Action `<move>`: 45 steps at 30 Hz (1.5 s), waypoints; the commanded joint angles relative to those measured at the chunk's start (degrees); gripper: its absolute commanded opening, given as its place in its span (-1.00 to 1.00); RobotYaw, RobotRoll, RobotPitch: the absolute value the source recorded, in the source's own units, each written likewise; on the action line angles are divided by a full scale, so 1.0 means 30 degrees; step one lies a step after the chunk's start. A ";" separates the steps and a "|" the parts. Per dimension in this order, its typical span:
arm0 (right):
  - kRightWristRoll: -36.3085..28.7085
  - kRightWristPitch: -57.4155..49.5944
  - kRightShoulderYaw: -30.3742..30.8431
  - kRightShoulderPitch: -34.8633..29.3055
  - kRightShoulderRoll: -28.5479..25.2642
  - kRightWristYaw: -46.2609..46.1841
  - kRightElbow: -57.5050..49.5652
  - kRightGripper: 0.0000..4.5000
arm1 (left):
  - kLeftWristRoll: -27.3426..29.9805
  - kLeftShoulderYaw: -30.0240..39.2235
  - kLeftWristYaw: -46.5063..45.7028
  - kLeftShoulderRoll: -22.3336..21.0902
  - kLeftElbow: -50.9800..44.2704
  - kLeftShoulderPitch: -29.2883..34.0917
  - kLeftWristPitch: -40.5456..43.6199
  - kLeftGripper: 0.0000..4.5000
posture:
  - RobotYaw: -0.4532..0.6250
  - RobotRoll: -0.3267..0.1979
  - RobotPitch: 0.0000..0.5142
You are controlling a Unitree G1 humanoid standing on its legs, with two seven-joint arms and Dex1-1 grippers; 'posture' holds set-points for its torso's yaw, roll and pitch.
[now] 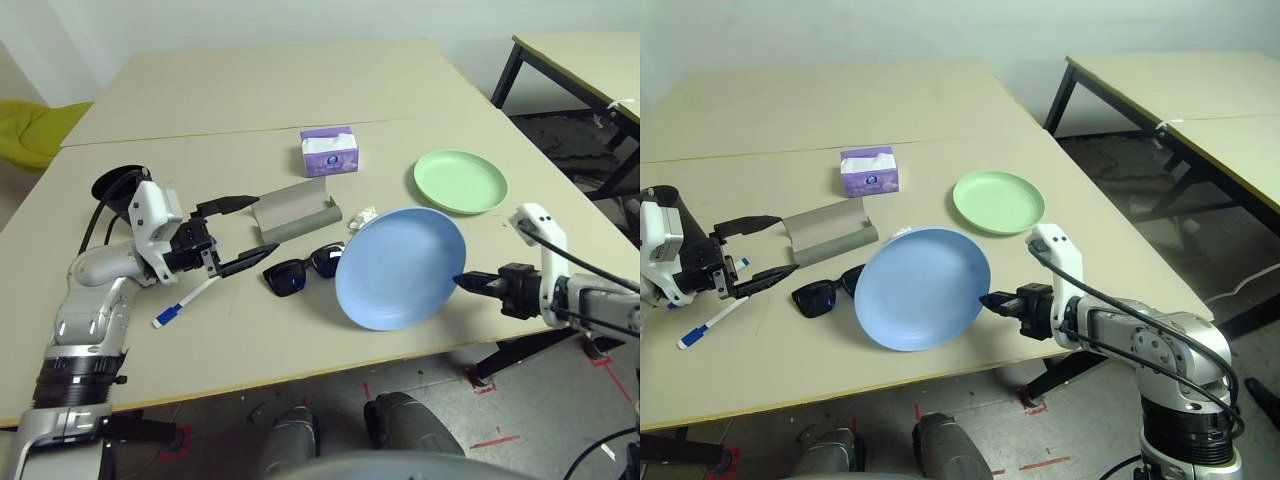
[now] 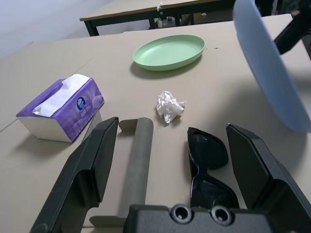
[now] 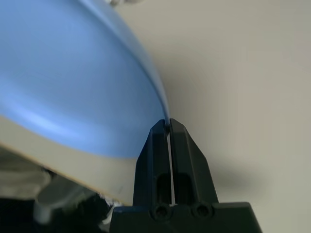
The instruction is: Organize and tidy the items on the table.
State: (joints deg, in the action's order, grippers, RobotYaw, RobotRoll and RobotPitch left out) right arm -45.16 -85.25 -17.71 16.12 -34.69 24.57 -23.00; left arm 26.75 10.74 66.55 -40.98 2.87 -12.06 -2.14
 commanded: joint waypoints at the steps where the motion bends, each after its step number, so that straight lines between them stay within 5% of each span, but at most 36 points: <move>1: 0.0371 -0.1569 -0.1328 0.2543 0.0009 -0.0702 0.1697 -0.99 | -0.0274 -0.0286 0.0072 0.0151 0.0249 -0.0004 -0.0228 1.00 | -0.51 0.25 -0.72; 10: 0.2720 -0.1639 -0.0174 1.1368 -0.1509 -0.0906 1.1216 -0.99 | -0.0506 -0.0470 0.0165 0.0291 0.1104 -0.0295 -0.0750 1.00 | -0.48 0.25 -0.70; 19: 0.8342 0.6533 0.4323 1.8130 -0.2759 0.1067 2.4658 -0.99 | 0.0081 -0.0055 0.0332 0.0163 0.0336 0.1013 -0.0114 1.00 | -0.38 0.25 -0.66; 28: 1.1997 1.1625 0.5577 2.0000 -0.2453 0.2354 3.0889 -0.99 | 0.0746 -0.0219 0.1249 -0.0388 -0.0805 0.2196 0.1028 1.00 | -0.38 0.25 -0.60; 45: 1.2087 1.4807 0.1799 2.0238 -0.2051 -0.1530 3.2898 -0.99 | 0.0463 -0.0818 0.1158 0.0085 -0.1179 0.2177 0.0984 1.00 | -0.42 0.25 -0.62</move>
State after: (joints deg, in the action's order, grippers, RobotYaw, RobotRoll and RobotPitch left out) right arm -9.01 -42.01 -11.02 77.13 -41.08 21.12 74.95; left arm 29.02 8.79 70.11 -40.67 0.11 -6.06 0.94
